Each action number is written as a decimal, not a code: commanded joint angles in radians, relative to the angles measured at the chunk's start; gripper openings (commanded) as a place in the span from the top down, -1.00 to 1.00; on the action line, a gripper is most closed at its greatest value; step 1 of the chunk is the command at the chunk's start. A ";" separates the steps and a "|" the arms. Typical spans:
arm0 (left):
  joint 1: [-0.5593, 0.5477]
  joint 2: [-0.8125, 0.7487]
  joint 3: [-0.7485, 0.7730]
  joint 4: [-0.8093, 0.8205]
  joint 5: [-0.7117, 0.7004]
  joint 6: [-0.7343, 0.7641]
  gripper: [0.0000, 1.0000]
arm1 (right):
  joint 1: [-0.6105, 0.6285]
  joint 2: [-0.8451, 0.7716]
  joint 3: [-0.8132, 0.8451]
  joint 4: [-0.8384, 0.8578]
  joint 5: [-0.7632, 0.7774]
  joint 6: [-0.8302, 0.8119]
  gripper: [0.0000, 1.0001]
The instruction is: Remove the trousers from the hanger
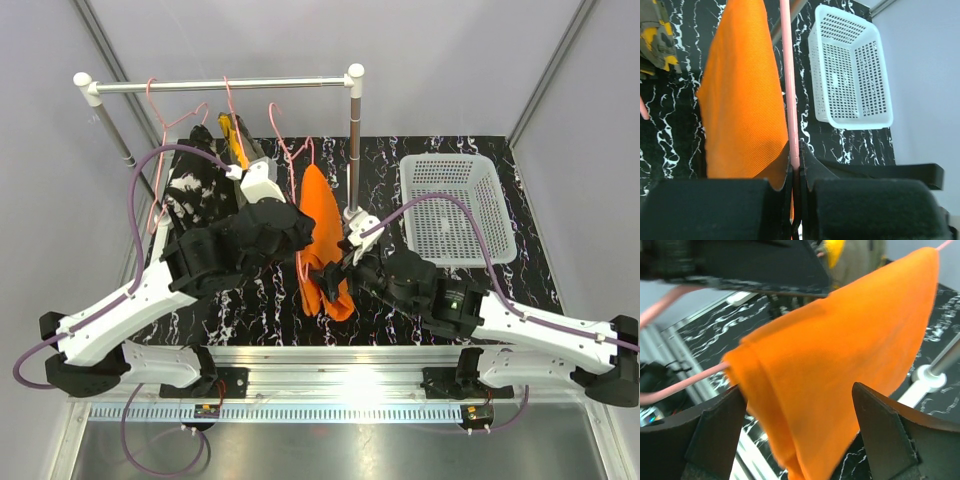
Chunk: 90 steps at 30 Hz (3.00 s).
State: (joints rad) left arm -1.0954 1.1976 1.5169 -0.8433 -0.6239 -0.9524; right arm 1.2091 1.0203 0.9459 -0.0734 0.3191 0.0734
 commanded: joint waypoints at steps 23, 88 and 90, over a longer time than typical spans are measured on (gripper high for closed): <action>-0.043 -0.016 0.109 0.224 -0.060 -0.003 1.00 | 0.009 0.052 -0.156 0.451 0.126 -0.303 -0.47; -0.138 0.049 0.267 0.135 -0.082 0.184 1.00 | -0.037 0.106 0.017 0.621 0.255 -0.635 1.00; -0.138 0.051 0.255 0.113 -0.092 0.184 1.00 | -0.040 0.097 0.005 0.680 0.276 -0.638 1.00</action>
State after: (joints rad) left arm -1.2270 1.2655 1.7164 -0.8307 -0.6643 -0.8188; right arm 1.1820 1.1603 0.8997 0.4732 0.6033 -0.5537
